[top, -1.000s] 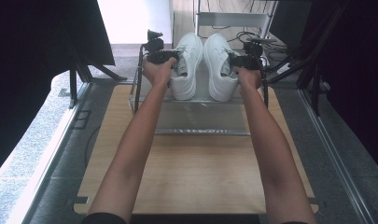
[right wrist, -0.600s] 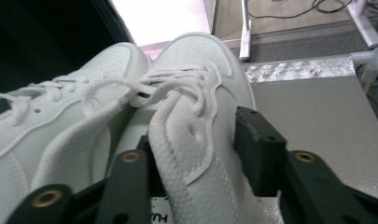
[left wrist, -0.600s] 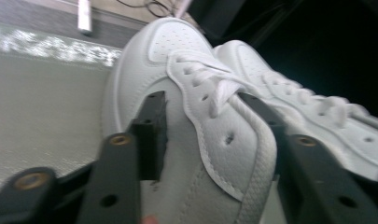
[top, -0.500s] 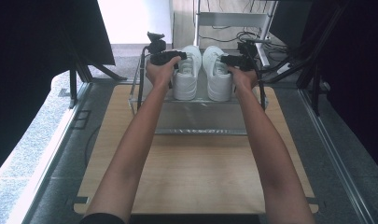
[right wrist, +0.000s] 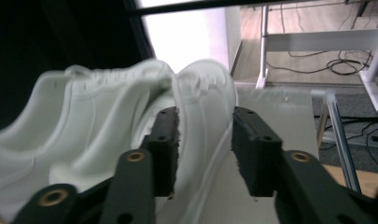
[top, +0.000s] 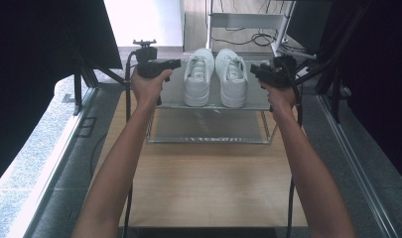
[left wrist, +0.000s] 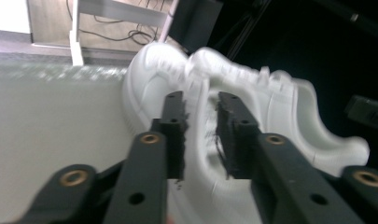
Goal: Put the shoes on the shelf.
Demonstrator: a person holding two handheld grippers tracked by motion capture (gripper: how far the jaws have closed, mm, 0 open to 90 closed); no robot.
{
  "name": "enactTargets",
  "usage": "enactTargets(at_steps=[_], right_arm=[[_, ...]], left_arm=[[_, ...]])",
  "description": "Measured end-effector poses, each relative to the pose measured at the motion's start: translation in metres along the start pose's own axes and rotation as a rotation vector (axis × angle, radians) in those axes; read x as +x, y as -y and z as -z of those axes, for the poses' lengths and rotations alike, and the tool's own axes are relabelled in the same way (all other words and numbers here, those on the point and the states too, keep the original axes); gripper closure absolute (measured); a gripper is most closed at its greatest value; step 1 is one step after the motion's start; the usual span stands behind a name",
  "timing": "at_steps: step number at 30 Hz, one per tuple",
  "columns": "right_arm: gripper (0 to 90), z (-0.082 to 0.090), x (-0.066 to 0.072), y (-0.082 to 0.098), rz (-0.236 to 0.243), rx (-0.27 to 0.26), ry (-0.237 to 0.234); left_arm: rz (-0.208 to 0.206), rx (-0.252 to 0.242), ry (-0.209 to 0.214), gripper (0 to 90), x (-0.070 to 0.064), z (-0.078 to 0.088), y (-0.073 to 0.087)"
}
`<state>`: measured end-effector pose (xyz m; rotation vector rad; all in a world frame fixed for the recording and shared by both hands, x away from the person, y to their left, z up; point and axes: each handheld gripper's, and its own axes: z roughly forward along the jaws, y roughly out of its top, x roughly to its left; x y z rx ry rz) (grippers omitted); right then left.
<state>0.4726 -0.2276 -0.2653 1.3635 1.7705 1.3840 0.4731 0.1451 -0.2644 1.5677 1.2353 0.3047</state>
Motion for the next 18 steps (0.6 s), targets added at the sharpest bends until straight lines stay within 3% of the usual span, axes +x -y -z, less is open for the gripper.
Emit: enactTargets(at_steps=[6, 12, 18], right_arm=[[82.4, 0.003, -0.006, 0.031, 0.091, 0.099, -0.019], [89.5, -0.011, -0.005, 0.056, 0.11, 0.149, -0.047], [90.0, -0.015, 0.0, 0.059, 0.12, 0.146, -0.044]], left_arm=[[-0.075, 0.116, -0.028, 86.4, 0.011, 0.0, 0.034], [-0.057, 0.188, -0.013, 86.1, 0.023, -0.011, 0.059], [-0.051, 0.189, -0.001, 88.6, 0.022, -0.017, 0.064]])
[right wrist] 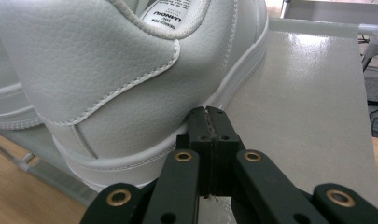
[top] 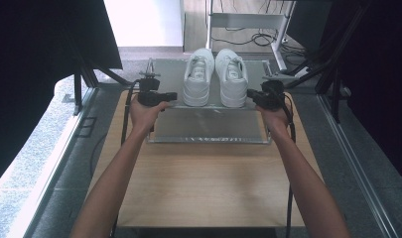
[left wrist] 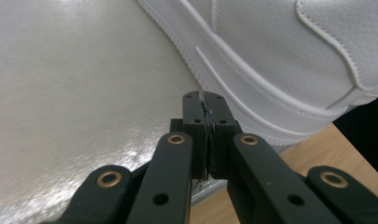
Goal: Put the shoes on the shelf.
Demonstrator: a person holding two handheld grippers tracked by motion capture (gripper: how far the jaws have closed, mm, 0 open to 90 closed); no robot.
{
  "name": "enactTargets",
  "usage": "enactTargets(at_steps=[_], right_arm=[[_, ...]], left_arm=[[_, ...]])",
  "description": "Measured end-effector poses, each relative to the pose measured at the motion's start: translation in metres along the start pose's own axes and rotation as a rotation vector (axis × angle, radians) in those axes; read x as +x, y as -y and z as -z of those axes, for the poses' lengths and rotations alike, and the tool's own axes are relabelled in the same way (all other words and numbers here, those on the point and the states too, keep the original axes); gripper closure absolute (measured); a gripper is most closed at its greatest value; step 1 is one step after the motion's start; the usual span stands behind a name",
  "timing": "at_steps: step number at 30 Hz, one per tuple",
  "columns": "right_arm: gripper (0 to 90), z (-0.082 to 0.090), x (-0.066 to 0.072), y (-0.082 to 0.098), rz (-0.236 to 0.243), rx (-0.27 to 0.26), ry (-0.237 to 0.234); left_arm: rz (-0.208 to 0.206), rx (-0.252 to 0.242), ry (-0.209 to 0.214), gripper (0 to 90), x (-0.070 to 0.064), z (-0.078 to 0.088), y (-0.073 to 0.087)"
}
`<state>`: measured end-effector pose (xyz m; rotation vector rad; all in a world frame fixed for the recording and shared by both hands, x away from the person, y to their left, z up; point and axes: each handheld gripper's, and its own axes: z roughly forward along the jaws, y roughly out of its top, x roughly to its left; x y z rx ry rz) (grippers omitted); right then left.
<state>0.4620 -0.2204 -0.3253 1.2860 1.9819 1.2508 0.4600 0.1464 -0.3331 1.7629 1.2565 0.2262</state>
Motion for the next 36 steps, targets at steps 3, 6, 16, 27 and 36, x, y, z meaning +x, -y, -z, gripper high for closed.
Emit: enactTargets(at_steps=[3, 6, 16, 27, 36], right_arm=[[90.0, 0.0, 0.0, 0.0, 0.0, 0.006, 0.006], [90.0, 0.0, 0.003, 0.0, 0.008, 0.004, 0.019], [90.0, -0.001, 0.002, 0.0, -0.004, -0.005, 0.001], [90.0, -0.005, 0.015, -0.002, 0.019, 0.005, -0.028], [90.0, -0.005, 0.013, 0.0, -0.003, -0.004, -0.04]], left_arm=[[0.004, -0.002, 0.02, 89.0, -0.004, -0.004, -0.002], [-0.003, 0.004, 0.025, 89.5, -0.011, -0.01, -0.003], [0.027, 0.002, 0.043, 90.0, -0.011, -0.011, -0.004], [0.021, 0.015, 0.054, 90.0, -0.026, -0.021, -0.005], [0.033, 0.008, 0.078, 89.9, -0.022, -0.021, -0.003]])
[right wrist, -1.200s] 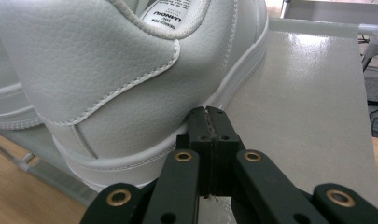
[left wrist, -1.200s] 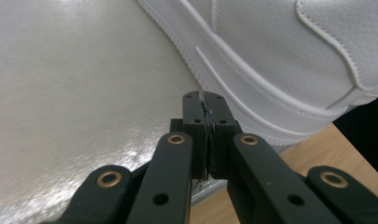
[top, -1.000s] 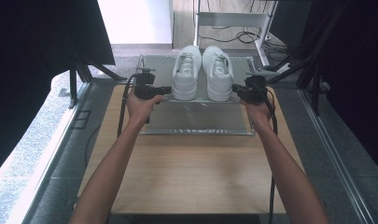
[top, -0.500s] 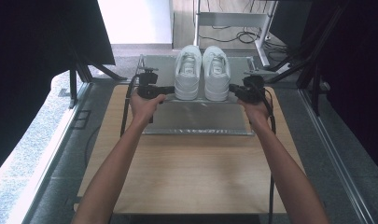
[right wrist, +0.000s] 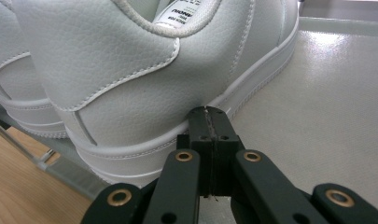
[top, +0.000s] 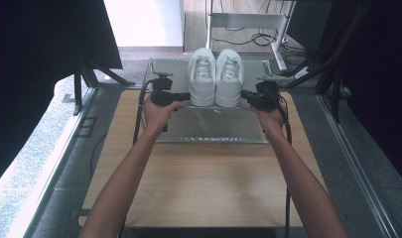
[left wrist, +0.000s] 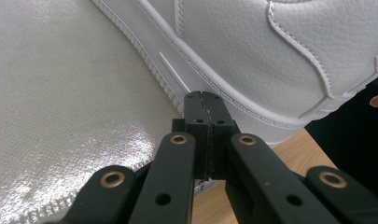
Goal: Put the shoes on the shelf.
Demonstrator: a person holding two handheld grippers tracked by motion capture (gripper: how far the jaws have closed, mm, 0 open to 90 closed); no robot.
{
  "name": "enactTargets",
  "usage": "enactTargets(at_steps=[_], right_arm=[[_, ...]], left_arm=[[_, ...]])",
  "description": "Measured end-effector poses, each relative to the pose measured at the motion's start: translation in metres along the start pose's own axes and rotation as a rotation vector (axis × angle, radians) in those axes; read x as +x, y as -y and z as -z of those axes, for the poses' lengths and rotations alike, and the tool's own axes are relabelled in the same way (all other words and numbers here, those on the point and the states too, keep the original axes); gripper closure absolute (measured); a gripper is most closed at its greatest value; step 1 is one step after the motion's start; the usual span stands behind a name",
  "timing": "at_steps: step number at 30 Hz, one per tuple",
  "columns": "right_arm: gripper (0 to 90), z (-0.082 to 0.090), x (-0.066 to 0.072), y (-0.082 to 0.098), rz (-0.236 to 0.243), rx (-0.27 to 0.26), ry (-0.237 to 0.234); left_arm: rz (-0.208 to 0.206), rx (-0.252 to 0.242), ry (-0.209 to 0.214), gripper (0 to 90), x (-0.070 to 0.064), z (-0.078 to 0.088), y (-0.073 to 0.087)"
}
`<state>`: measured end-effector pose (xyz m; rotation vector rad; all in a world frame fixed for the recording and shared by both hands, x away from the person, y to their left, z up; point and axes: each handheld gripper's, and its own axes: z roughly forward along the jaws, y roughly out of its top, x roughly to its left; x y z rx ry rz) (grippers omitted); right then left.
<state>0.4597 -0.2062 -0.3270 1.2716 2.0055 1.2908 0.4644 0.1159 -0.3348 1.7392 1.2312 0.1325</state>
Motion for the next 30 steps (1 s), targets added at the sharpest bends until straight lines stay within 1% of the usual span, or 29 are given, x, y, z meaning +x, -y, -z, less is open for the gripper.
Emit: enactTargets(at_steps=[4, 8, 10, 12, 14, 15, 17, 18, 19, 21, 22, 23, 24, 26, 27, 30], right_arm=[[90.0, 0.0, 0.0, 0.002, -0.007, -0.012, -0.003], [90.0, 0.0, -0.003, 0.003, -0.027, -0.015, -0.021], [88.4, 0.001, -0.003, 0.003, -0.033, -0.019, -0.025], [82.9, 0.002, -0.005, 0.004, -0.04, -0.026, -0.023], [82.7, 0.006, -0.009, 0.004, -0.077, -0.06, -0.045], [82.4, 0.01, -0.011, 0.004, -0.083, -0.079, -0.048], [80.4, 0.015, -0.013, 0.003, -0.076, -0.092, -0.048], [79.4, 0.017, -0.013, 0.003, -0.077, -0.097, -0.05], [78.2, 0.02, -0.013, 0.003, -0.075, -0.104, -0.057], [76.3, 0.027, -0.011, 0.004, -0.057, -0.12, -0.064], [75.1, 0.03, -0.01, 0.006, -0.043, -0.127, -0.066], [73.2, 0.034, -0.008, 0.008, -0.022, -0.132, -0.066], [71.8, 0.036, -0.007, 0.01, -0.005, -0.133, -0.064], [70.2, 0.038, -0.005, 0.015, 0.023, -0.124, -0.057], [69.4, 0.04, -0.005, 0.018, 0.032, -0.126, -0.057], [66.6, 0.044, -0.004, 0.025, 0.032, -0.137, -0.066]], left_arm=[[0.007, -0.003, 0.011, 89.7, 0.002, 0.0, 0.001], [0.007, -0.006, 0.003, 86.5, 0.003, 0.001, 0.001], [0.008, -0.015, -0.013, 80.7, 0.004, 0.001, 0.003], [0.008, -0.027, -0.017, 73.1, 0.004, 0.003, 0.005], [0.007, -0.04, -0.029, 65.0, 0.004, 0.005, 0.007], [0.004, -0.044, -0.033, 57.7, 0.005, 0.007, 0.008], [0.005, -0.059, -0.034, 50.1, 0.005, 0.01, 0.01], [0.002, -0.069, -0.032, 48.1, 0.005, 0.012, 0.012], [-0.007, -0.082, -0.031, 46.4, 0.005, 0.016, 0.013], [-0.027, -0.102, -0.038, 43.1, 0.005, 0.022, 0.016], [-0.043, -0.121, -0.045, 42.3, 0.005, 0.026, 0.019], [-0.059, -0.133, -0.058, 41.2, 0.004, 0.03, 0.021], [-0.067, -0.138, -0.06, 40.8, 0.005, 0.032, 0.023], [-0.067, -0.153, -0.047, 40.3, 0.006, 0.039, 0.03], [-0.072, -0.156, -0.045, 40.0, 0.006, 0.042, 0.032], [-0.087, -0.172, -0.033, 39.6, 0.006, 0.053, 0.04]])
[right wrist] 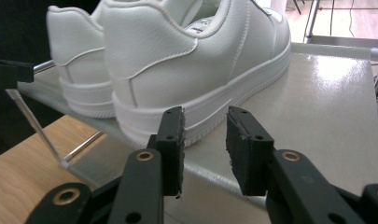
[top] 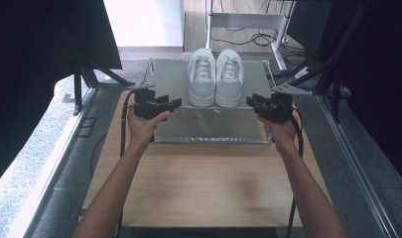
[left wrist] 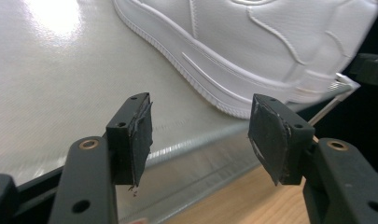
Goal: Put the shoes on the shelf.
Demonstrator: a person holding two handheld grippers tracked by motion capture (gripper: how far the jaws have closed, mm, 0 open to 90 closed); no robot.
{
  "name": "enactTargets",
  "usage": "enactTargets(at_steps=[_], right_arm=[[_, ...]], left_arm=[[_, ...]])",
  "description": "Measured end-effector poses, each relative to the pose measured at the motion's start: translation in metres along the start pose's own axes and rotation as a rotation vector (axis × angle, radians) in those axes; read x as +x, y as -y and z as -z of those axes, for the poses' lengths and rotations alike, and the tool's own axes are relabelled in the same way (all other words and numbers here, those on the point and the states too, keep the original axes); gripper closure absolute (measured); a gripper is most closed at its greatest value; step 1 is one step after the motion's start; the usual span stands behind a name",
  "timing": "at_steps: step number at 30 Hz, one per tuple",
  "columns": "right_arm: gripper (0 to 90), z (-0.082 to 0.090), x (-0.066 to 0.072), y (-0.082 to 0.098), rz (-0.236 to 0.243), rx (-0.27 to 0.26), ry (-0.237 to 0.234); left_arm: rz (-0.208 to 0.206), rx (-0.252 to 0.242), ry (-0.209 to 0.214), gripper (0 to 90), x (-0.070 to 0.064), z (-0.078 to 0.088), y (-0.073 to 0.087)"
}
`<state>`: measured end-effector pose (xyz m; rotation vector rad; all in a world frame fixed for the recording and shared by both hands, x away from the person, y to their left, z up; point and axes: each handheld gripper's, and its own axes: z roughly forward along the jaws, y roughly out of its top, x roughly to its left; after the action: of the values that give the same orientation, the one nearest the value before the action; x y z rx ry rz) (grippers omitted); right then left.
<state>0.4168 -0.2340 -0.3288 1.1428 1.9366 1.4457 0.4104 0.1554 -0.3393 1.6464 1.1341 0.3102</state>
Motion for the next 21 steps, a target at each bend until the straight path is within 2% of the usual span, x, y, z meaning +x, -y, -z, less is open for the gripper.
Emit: enactTargets(at_steps=[6, 10, 13, 16, 21], right_arm=[[56.3, 0.011, 0.007, 0.018, 0.026, -0.025, 0.003], [52.6, 0.023, 0.014, 0.034, 0.024, -0.049, -0.019], [51.8, 0.035, 0.019, 0.053, 0.001, -0.086, -0.044], [51.4, 0.044, 0.023, 0.071, 0.002, -0.086, -0.05], [50.4, 0.055, 0.025, 0.092, -0.008, -0.081, -0.062]], left_arm=[[-0.022, 0.004, 0.024, 37.9, 0.0, 0.02, 0.018], [-0.031, -0.002, 0.026, 36.8, -0.002, 0.031, 0.033], [-0.024, -0.01, 0.046, 36.4, -0.008, 0.04, 0.047], [-0.032, 0.01, 0.054, 35.9, -0.012, 0.046, 0.062], [-0.015, 0.016, 0.055, 35.4, -0.012, 0.051, 0.082]])
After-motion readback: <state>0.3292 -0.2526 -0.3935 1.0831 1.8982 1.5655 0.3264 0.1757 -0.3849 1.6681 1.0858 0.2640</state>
